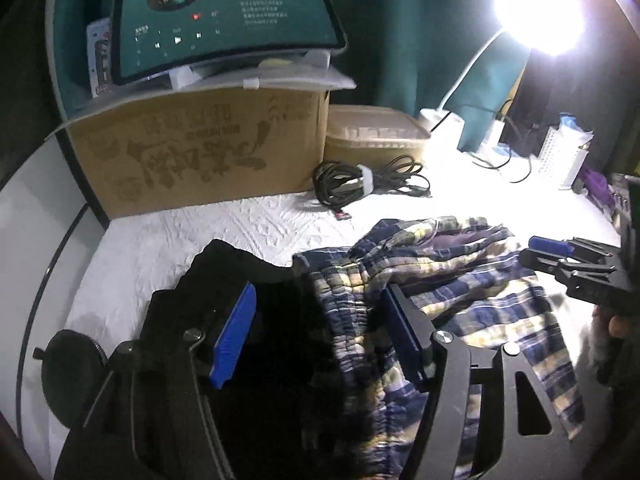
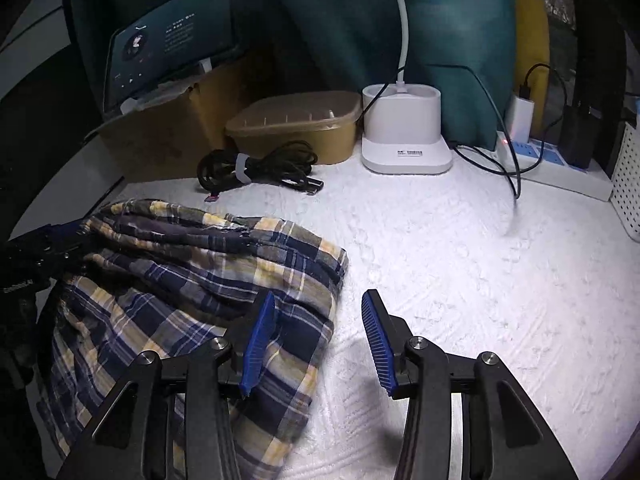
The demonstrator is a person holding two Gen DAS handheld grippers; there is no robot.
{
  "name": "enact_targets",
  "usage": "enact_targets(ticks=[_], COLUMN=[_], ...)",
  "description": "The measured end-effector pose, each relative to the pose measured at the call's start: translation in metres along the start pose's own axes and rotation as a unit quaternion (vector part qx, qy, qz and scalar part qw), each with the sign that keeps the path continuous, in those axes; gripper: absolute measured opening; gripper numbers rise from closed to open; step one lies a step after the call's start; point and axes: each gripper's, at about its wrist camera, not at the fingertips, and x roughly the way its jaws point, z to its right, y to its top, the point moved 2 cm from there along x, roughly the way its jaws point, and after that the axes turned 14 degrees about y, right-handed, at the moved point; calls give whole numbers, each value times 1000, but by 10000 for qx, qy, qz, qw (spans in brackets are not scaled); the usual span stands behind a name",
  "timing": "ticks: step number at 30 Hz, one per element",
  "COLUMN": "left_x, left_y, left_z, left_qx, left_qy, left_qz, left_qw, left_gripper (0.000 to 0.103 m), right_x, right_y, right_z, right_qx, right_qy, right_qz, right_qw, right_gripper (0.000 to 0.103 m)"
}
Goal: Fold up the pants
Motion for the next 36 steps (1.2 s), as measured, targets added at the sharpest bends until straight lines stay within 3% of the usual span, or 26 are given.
enact_targets(ticks=[10,15,19,27,36], left_x=[34,41,35,-13,-32], left_y=[-2,-1,5,8,-23], left_z=[-5,-9,-5,-9,4], left_qx=[99,111,240,13,82], left_qy=[79,230,369,146,-114], left_qz=[-213,-184,-182,181,47], left_qw=[9997,9995,9989,9997,9999], left_gripper=[67,81,81,81,81], right_x=[27,34,33,16,-4], right_y=[2,2,4,3,-13], right_z=[8,12,12,3,-23], right_qx=[67,123,98,50,-122], right_qy=[75,91,59,-74,-17], right_qz=[-179,-198,-214,-91,-46], right_qw=[9998,9997,9997,9999,9999], right_gripper=[48,54,54,55,55])
